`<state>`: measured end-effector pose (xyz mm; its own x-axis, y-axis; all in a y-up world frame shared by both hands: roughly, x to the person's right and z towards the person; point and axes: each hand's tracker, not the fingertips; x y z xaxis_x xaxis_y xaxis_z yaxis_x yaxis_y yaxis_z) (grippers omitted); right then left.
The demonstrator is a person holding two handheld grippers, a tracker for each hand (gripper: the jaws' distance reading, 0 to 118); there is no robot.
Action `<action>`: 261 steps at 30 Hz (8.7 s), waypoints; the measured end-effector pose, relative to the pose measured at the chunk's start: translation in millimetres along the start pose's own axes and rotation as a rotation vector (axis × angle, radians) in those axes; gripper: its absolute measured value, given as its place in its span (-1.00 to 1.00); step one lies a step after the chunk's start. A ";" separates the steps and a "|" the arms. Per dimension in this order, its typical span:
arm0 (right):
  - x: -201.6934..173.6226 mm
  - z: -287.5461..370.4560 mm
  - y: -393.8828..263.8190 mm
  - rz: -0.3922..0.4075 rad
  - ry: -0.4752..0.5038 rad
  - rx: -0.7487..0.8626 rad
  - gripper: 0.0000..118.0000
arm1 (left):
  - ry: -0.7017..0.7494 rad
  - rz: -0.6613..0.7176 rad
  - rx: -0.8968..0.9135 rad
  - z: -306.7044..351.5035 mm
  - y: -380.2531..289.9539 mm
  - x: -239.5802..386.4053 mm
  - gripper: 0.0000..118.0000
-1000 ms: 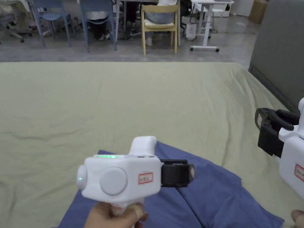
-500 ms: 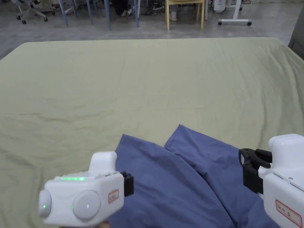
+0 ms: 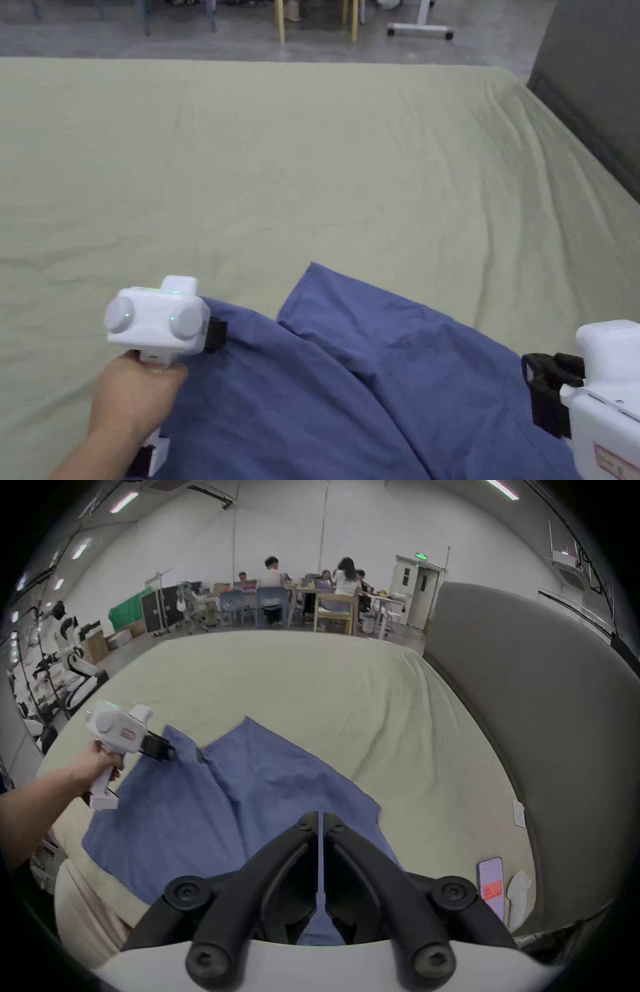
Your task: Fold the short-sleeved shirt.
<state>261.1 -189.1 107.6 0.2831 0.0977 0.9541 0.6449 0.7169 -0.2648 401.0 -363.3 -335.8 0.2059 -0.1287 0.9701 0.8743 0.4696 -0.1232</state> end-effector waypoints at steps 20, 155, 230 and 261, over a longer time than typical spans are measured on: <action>59.3 -249.7 17.7 0.026 -0.030 -0.426 0.97 | -0.236 0.206 0.131 140.9 -46.1 -38.9 -1.00; 22.4 -15.5 -71.6 -0.098 0.085 -0.125 -0.96 | -0.050 0.245 -0.006 106.6 -206.5 -108.6 0.94; 59.6 -123.7 54.9 -0.147 -0.001 0.060 0.99 | -0.163 0.539 0.422 169.2 -62.4 -102.4 1.00; 47.1 -99.3 -29.6 -0.096 -0.030 -0.126 -0.95 | -0.136 0.223 0.042 79.3 -80.2 -55.6 -0.91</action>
<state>325.8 -274.3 146.5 0.1956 0.0545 0.9792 0.7526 0.6318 -0.1855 284.6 -324.5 -363.3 0.3282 0.0993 0.9394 0.7944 0.5090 -0.3314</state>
